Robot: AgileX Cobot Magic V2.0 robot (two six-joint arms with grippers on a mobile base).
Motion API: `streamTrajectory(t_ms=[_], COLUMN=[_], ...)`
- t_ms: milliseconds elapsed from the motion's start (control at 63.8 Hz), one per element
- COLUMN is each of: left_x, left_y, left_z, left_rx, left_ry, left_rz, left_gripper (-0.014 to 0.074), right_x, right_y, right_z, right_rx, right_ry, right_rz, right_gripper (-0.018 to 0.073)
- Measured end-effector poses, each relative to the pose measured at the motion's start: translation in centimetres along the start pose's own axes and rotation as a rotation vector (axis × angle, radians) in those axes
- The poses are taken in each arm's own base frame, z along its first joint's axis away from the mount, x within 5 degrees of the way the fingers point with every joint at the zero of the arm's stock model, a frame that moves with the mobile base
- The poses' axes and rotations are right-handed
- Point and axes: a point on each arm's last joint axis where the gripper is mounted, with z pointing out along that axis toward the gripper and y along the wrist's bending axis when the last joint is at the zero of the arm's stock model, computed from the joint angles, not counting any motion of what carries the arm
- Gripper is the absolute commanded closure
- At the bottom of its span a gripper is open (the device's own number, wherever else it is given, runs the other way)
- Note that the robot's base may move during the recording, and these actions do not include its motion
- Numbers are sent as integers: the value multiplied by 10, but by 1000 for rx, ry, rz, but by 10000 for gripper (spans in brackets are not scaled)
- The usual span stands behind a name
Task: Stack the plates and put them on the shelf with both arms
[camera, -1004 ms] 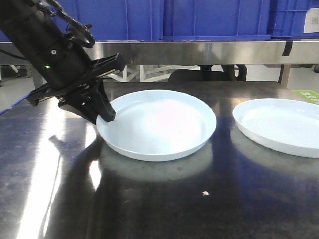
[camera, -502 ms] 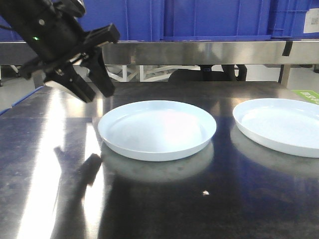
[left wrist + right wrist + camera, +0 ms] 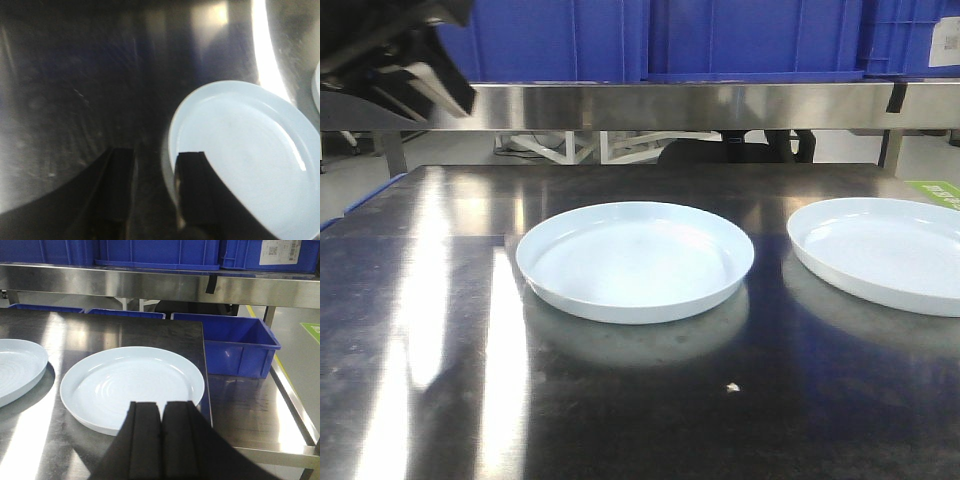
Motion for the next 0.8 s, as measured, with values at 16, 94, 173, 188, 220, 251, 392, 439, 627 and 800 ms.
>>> streamTrajectory(t_ms=[16,94,173,188,220,251,392,439,627,800], left_x=[3,8,16,19,21,23,38,44,72,94], left_y=[1,2,4,4,5,6,18,24,43,44], left_z=[-2,-13,-23,-25,-29,-33,-52,-59,-89,-121], left_rx=[-4,-19,-37,-40,-46,-52,-117,-147,-261,-319], left_ry=[-3,-56,-116,-120,-145,-164,-265,-289,-357,-477], left_rz=[5,41,83,89,103,112,109,97,53,44], left_gripper=[414,495,511,512,512,512,516,516,516,516], right_x=[0,0,0,0,0,0,0,0,0,0], right_y=[0,0,0,0,0,0,0,0,0,0], right_z=[0,0,0,0,0,0,0,0,0,0], right_rx=[0,0,0,0,0,0,0,0,0,0], right_ry=[0,0,0,0,0,0,0,0,0,0], right_rz=[0,0,0,0,0,0,0,0,0,0], right_gripper=[503,503,503,503,503,503,503,503,503,503])
